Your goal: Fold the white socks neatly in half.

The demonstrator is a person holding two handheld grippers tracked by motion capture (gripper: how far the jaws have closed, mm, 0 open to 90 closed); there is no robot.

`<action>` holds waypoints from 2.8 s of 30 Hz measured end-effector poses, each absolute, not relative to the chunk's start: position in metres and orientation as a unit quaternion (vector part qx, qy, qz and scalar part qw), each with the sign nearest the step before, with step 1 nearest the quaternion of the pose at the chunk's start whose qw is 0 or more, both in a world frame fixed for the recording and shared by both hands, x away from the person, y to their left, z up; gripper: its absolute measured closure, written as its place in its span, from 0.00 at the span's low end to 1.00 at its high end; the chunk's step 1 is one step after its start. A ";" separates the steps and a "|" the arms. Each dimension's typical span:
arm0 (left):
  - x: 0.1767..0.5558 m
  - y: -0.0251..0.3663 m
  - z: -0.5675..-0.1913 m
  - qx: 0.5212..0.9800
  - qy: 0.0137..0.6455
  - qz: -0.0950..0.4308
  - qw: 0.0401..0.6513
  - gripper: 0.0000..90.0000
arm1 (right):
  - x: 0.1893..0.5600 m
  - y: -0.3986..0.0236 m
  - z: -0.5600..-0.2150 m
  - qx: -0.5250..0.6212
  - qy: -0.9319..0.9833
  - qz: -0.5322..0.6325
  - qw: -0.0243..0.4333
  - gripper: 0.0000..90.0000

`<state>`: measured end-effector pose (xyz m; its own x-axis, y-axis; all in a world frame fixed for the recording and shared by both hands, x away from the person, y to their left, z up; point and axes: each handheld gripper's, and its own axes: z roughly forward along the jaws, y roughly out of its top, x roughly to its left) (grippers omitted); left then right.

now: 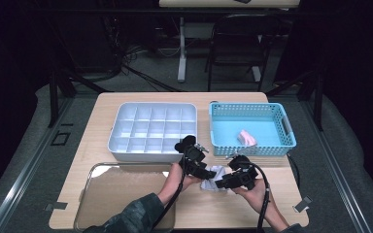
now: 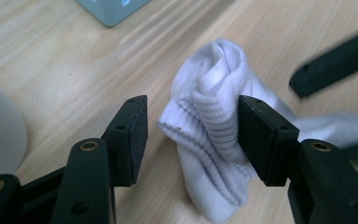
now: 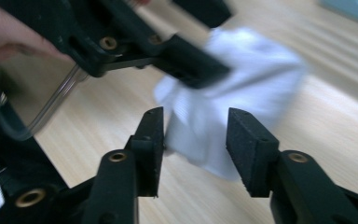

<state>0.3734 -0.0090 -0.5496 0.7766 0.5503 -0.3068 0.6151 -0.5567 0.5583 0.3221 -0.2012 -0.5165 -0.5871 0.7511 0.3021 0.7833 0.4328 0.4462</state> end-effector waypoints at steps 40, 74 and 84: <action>0.379 -0.005 -0.572 0.863 0.327 -0.166 0.348 0.68 | 0.325 -0.187 -0.548 -0.450 -0.871 -0.196 0.014 0.57; 0.366 0.001 -0.547 0.879 0.280 -0.077 0.378 0.77 | 0.337 -0.254 -0.525 -0.475 -0.838 -0.270 -0.006 0.18; 0.356 0.010 -0.534 0.884 0.265 -0.043 0.383 0.76 | 0.337 -0.253 -0.524 -0.474 -0.842 -0.255 -0.034 0.14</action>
